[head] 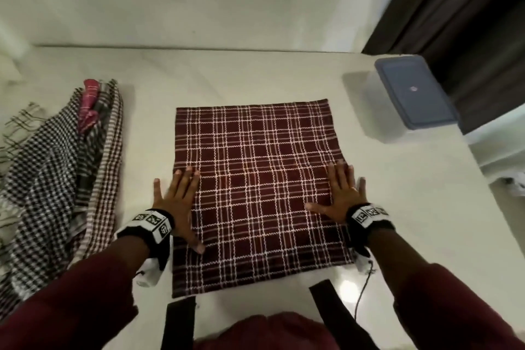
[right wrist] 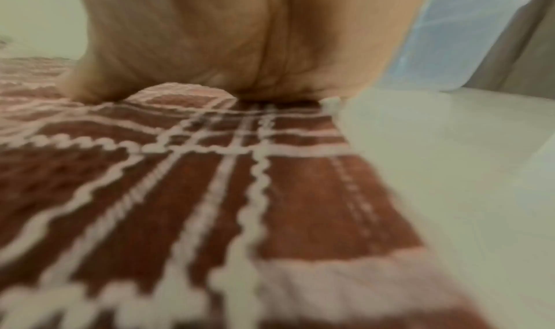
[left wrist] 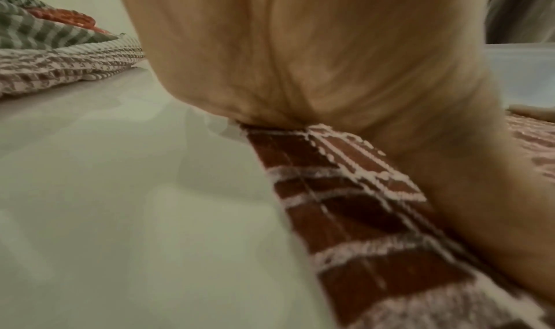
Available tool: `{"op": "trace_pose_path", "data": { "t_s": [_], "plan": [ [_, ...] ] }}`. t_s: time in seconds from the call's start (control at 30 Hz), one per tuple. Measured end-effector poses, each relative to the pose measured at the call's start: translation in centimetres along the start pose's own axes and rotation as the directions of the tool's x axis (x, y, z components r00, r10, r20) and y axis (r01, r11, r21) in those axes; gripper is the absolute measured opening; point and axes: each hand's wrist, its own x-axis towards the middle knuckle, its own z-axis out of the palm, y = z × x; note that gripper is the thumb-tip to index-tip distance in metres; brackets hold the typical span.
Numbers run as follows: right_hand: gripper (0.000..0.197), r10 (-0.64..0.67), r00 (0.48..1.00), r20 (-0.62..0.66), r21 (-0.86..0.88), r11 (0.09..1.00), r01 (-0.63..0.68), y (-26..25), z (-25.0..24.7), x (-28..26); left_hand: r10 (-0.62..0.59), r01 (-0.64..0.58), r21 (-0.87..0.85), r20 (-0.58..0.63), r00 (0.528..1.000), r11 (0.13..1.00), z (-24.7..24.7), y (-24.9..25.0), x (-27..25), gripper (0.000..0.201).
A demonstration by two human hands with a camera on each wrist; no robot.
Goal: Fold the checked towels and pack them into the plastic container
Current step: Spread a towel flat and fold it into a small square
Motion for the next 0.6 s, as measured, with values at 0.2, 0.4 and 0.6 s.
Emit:
{"op": "trace_pose_path", "data": {
  "t_s": [0.2,0.4,0.6],
  "plan": [
    [0.128,-0.259,0.965,-0.027,-0.028,0.966,0.259,-8.2,3.9,-7.4,0.214,-0.233,-0.124,-0.15,0.965,0.964,3.2,1.2,-4.5,0.157],
    [0.116,-0.548,0.835,0.054,-0.012,0.836,0.549,-19.8,11.6,-10.7,0.292,-0.383,-0.512,-0.252,0.923,0.769,13.0,3.4,-10.1,0.135],
    [0.106,-0.425,0.905,0.017,-0.105,0.899,0.425,-16.4,12.8,-11.5,0.193,-0.29,-0.477,-0.242,0.951,0.83,16.3,4.3,-10.6,0.149]
  ]
}}
